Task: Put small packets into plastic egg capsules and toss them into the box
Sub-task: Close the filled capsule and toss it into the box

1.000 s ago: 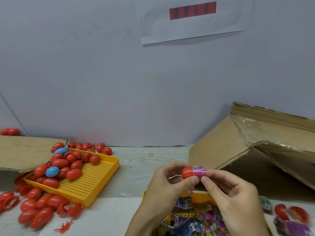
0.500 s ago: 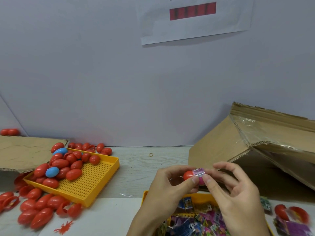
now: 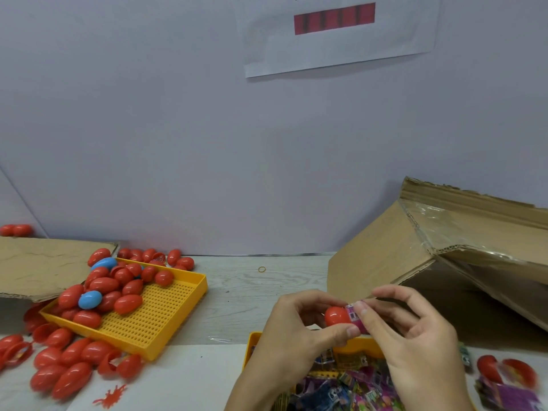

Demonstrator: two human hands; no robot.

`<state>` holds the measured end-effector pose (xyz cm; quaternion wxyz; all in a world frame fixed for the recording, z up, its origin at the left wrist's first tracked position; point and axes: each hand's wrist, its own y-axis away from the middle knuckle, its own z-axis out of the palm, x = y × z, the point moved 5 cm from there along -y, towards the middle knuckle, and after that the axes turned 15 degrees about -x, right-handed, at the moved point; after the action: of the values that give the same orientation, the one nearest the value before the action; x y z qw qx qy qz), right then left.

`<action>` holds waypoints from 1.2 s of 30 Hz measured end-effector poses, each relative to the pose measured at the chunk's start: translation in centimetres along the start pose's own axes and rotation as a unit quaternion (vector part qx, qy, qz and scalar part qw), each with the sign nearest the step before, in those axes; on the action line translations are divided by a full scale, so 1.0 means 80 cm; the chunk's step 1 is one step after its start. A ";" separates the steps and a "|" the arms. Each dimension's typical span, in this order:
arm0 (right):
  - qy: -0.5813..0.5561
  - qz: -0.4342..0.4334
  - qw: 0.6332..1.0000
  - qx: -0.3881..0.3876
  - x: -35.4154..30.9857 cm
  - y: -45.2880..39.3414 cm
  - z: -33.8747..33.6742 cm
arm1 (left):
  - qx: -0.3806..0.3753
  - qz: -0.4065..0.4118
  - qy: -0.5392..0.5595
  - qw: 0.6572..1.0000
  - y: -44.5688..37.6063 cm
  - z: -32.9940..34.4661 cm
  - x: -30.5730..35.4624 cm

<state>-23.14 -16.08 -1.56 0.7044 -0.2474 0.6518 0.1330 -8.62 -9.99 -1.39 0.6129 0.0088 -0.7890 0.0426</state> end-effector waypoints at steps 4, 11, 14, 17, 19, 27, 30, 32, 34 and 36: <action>0.013 0.006 1.000 -0.001 0.000 0.001 -0.001 | 0.004 -0.003 -0.020 1.000 0.001 0.001 0.001; 0.062 -0.003 0.998 -0.005 -0.004 0.004 0.002 | 0.001 0.004 -0.040 0.999 0.000 0.002 0.003; 0.074 -0.013 0.997 -0.012 -0.007 0.004 0.003 | 0.004 0.015 -0.046 0.999 0.000 0.003 0.005; 0.079 -0.031 0.996 -0.030 -0.012 0.005 0.005 | 0.019 0.030 -0.022 0.999 -0.001 0.001 0.008; 0.111 -0.041 0.992 -0.039 -0.014 0.007 0.009 | 0.042 0.034 0.010 0.998 -0.001 -0.003 0.008; 0.281 -0.070 0.956 -0.049 -0.022 0.011 0.027 | 0.025 0.027 0.027 0.999 -0.005 0.006 0.009; 0.317 -0.087 0.944 -0.016 -0.026 0.014 0.025 | 0.009 0.024 0.033 0.999 -0.007 0.014 0.010; 0.337 -0.099 0.936 0.009 -0.028 0.015 0.022 | 0.005 0.024 0.035 0.999 -0.010 0.017 0.010; 0.342 -0.114 0.933 0.026 -0.030 0.016 0.020 | 0.005 0.028 0.038 0.999 -0.011 0.019 0.010; 0.333 -0.125 0.934 0.034 -0.030 0.015 0.018 | 0.008 0.036 0.038 0.999 -0.011 0.018 0.012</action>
<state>-22.77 -13.98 0.62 0.4662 -0.3325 0.8170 -0.0685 -10.20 -10.94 -0.80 0.6406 -0.0165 -0.7643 0.0716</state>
